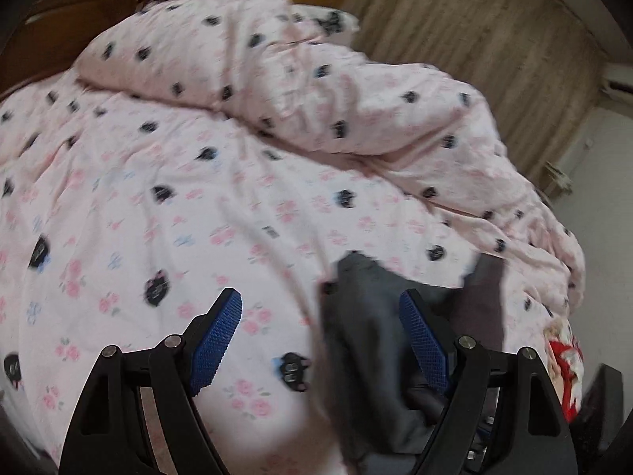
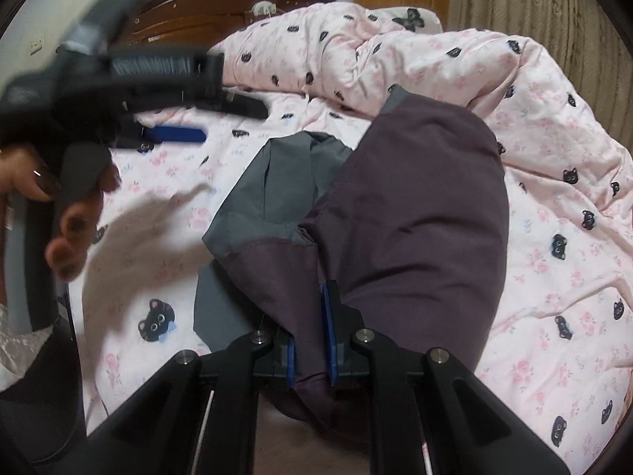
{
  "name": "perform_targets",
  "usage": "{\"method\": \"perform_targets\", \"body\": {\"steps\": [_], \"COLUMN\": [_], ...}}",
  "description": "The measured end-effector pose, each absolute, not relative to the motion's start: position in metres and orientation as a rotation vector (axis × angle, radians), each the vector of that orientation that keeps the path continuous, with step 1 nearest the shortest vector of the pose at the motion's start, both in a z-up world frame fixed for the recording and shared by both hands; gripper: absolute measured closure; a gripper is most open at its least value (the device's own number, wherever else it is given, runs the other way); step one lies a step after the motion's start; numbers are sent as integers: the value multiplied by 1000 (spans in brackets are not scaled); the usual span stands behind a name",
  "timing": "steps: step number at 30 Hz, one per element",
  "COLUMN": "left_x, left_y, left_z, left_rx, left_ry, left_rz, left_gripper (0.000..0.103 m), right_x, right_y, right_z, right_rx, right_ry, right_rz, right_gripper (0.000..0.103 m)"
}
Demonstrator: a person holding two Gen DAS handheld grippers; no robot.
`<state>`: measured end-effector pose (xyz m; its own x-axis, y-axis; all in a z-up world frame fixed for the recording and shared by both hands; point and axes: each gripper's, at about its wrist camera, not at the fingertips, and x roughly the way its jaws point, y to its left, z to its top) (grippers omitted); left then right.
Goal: Fold clothes
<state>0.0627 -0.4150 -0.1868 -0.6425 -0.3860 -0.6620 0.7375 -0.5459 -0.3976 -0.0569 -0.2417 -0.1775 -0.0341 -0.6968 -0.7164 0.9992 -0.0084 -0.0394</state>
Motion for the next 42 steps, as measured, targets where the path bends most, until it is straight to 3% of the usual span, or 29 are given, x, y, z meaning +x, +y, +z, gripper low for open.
{"method": "perform_targets", "body": {"steps": [18,26,36,42], "left_x": [7,29,-5,-4], "left_y": [-386,-375,-396,-403], "left_z": [-184,-149,-212,-240], "left_rx": [780,527,909,985], "left_ry": [816,771,822,914], "left_rz": [-2414,-2535,-2307,-2230], "left_gripper": [25,24,22,21], "right_x": [-44,-44,-44,-32], "right_y": [-244,-242,-241,-238], "right_z": [-199,-201,-202,-196], "right_rx": [588,587,585,575], "right_ry": [703,690,686,756], "right_rz": [-1476,-1471,-1472,-1430], "right_gripper": [86,85,85,74]}}
